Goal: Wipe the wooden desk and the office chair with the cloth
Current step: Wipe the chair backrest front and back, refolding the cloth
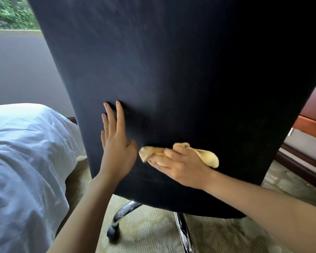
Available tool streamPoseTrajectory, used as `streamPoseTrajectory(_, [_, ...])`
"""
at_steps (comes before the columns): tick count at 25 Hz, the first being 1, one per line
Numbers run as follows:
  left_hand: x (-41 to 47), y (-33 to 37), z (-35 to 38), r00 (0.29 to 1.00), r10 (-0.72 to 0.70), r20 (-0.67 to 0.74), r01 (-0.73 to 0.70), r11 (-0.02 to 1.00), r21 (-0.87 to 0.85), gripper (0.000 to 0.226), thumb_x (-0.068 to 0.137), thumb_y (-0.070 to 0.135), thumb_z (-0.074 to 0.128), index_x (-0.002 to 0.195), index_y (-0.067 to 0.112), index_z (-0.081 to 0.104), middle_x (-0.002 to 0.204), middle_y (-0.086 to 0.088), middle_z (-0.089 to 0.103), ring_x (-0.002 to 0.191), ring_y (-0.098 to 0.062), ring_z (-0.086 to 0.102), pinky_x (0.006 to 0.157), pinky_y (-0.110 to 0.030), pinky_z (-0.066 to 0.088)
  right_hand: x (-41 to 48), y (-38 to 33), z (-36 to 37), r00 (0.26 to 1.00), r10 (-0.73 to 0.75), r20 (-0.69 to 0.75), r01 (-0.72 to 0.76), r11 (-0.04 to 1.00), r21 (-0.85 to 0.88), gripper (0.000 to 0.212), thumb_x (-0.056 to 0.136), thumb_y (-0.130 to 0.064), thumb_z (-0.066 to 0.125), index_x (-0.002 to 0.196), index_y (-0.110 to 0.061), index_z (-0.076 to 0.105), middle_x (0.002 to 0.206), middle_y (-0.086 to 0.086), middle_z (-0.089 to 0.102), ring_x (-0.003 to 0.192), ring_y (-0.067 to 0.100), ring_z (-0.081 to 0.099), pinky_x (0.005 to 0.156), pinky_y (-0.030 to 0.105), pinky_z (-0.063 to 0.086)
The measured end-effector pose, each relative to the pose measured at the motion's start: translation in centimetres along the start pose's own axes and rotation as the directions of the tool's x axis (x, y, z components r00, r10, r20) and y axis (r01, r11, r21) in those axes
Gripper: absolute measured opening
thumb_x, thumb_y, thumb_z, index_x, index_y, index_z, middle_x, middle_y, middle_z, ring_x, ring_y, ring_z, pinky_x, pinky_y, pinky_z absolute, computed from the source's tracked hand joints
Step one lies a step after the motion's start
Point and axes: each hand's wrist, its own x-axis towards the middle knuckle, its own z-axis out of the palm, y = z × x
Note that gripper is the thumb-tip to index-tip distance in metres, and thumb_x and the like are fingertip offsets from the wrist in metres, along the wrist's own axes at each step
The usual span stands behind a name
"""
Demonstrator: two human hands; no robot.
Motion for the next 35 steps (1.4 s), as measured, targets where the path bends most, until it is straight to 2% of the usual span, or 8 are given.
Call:
streamPoseTrajectory(4, [-1.2,0.4,0.3,0.998,-0.029,0.05,0.028,1.0,0.007,0.094,0.084,-0.005,0.047,0.147,0.032,-0.012,0.156,0.003,-0.022,0.144,-0.024,-0.017,0.117,-0.051,0.001,-5.4,-0.3,-0.4,0.964,-0.186,0.19,0.178,0.982,0.057,0.039,0.098,-0.012,0.036,0.109,-0.027,0.07,0.113,-0.018,0.064,0.088,0.004,0.061,0.079,0.023,0.048])
streamPoseTrajectory(7, [-2.2,1.5,1.3,0.999,-0.017,0.042,0.016,1.0,0.022,0.095,0.083,-0.004,0.049,0.149,0.028,-0.011,0.156,0.002,-0.024,0.143,-0.024,-0.021,0.116,-0.048,-0.001,-9.3,2.1,-2.4,0.973,-0.204,0.108,0.201,0.979,0.04,0.04,0.099,-0.008,0.037,0.107,-0.028,0.071,0.111,-0.016,0.061,0.086,0.005,0.061,0.076,0.022,0.049])
streamPoseTrajectory(11, [-3.5,4.3,3.8,0.991,0.133,0.021,-0.133,0.99,0.052,0.103,0.076,-0.005,0.048,0.148,0.033,-0.015,0.153,0.007,-0.031,0.138,-0.019,-0.033,0.112,-0.039,-0.011,-11.8,7.2,-6.3,0.985,-0.171,0.006,0.17,0.978,-0.122,0.039,0.098,-0.001,0.038,0.115,-0.023,0.066,0.115,-0.009,0.059,0.098,0.014,0.05,0.08,0.028,0.047])
streamPoseTrajectory(18, [-3.5,6.6,7.0,0.986,0.16,0.051,-0.16,0.987,0.014,0.109,0.075,-0.006,0.049,0.142,0.036,-0.026,0.141,0.01,-0.046,0.132,-0.024,-0.041,0.11,-0.051,-0.007,-7.2,16.2,-11.9,0.974,0.027,-0.226,-0.119,0.905,-0.408,0.043,0.089,-0.005,0.065,0.126,-0.027,0.06,0.11,-0.006,0.069,0.092,0.021,0.044,0.067,0.033,0.052])
streamPoseTrajectory(21, [-3.3,6.3,7.2,0.984,0.17,0.05,-0.17,0.985,-0.002,0.106,0.076,-0.01,0.045,0.146,0.033,-0.021,0.143,0.01,-0.044,0.131,-0.021,-0.042,0.108,-0.048,-0.01,-3.9,17.9,-12.4,0.886,0.166,-0.433,-0.328,0.884,-0.333,0.032,0.092,-0.011,0.064,0.119,-0.026,0.067,0.113,-0.004,0.067,0.091,0.02,0.042,0.069,0.036,0.052])
streamPoseTrajectory(23, [-3.1,6.2,7.3,0.985,0.165,0.049,-0.165,0.986,-0.003,0.103,0.076,-0.01,0.044,0.147,0.031,-0.019,0.148,0.008,-0.04,0.131,-0.02,-0.042,0.107,-0.046,-0.011,-3.4,16.1,-10.9,0.835,0.28,-0.474,-0.417,0.884,-0.212,0.03,0.097,-0.01,0.054,0.12,-0.026,0.067,0.114,-0.003,0.067,0.089,0.021,0.041,0.073,0.035,0.049])
streamPoseTrajectory(29, [-2.9,5.5,7.1,0.985,0.169,0.033,-0.17,0.985,0.035,0.101,0.076,-0.009,0.042,0.147,0.03,-0.019,0.151,0.002,-0.034,0.134,-0.023,-0.038,0.106,-0.044,-0.012,-10.4,7.0,-5.8,0.959,0.198,-0.203,-0.21,0.977,-0.039,0.033,0.097,-0.005,0.048,0.119,-0.026,0.062,0.103,-0.011,0.071,0.085,0.015,0.049,0.064,0.032,0.048])
streamPoseTrajectory(35, [-2.9,5.6,6.7,0.985,0.168,0.04,-0.171,0.982,0.086,0.096,0.081,-0.007,0.043,0.148,0.025,-0.017,0.153,-0.003,-0.031,0.138,-0.033,-0.031,0.11,-0.048,-0.008,-18.3,2.6,-5.1,0.983,-0.063,0.171,0.05,0.995,0.082,0.04,0.098,-0.006,0.039,0.113,-0.027,0.07,0.114,-0.013,0.067,0.093,0.008,0.062,0.08,0.025,0.05])
